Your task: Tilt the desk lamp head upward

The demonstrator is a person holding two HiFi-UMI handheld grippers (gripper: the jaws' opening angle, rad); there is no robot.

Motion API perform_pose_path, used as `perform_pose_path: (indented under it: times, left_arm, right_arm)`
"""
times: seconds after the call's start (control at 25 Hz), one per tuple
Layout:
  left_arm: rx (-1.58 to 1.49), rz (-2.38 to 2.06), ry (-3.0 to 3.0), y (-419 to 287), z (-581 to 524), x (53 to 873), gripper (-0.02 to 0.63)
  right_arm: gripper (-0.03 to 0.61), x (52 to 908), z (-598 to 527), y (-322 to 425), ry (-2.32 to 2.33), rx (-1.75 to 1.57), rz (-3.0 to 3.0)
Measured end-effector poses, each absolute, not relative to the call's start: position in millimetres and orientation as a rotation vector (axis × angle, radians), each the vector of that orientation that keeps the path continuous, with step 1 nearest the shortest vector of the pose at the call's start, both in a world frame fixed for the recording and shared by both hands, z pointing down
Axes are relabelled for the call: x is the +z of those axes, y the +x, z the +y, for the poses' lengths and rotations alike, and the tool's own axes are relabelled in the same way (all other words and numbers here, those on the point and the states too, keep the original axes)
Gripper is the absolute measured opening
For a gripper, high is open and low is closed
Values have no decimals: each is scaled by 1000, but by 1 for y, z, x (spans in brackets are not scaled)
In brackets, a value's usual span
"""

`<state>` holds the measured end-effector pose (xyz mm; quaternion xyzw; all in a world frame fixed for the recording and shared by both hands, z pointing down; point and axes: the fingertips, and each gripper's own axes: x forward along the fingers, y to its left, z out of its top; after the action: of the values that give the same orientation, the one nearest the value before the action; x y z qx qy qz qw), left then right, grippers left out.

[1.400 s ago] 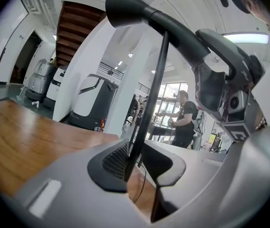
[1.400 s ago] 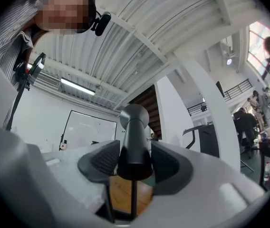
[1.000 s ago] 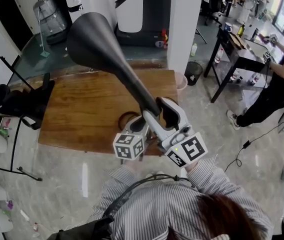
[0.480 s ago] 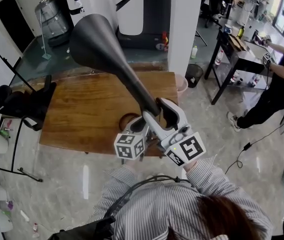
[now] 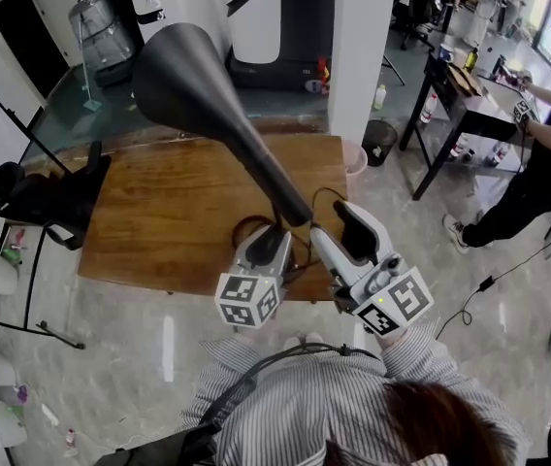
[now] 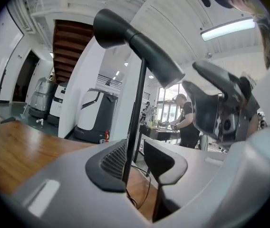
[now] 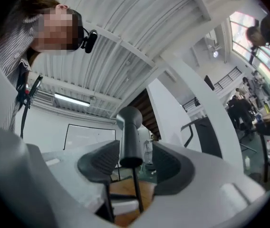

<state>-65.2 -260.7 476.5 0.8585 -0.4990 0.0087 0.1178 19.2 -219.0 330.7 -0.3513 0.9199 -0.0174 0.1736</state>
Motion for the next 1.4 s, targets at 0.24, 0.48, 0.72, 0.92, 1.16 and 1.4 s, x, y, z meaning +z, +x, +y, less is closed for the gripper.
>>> perform_pose_path:
  times: [0.24, 0.48, 0.72, 0.92, 1.16, 1.4]
  left_arm:
    - [-40, -1541, 2442, -84, -234, 484, 14]
    - [-20, -1511, 2400, -78, -216, 496, 6]
    - [-41, -1484, 2412, -71, -204, 489, 6]
    - [2, -1462, 2473, -67, -203, 487, 5]
    - [32, -1440, 2491, -63, -203, 488, 5]
    - [41, -1439, 2496, -60, -205, 490, 5]
  right_arm:
    - [201, 432, -209, -3, -1028, -304, 2838]
    - [3, 458, -199, -25, -1033, -192, 3010]
    - [2, 478, -199, -29, -1065, -262, 3071]
    - [2, 480, -200, -30, -1075, -309, 3057]
    - [2, 479, -204, -24, -1105, -340, 3048]
    - [2, 482, -205, -25, -1091, -336, 3067]
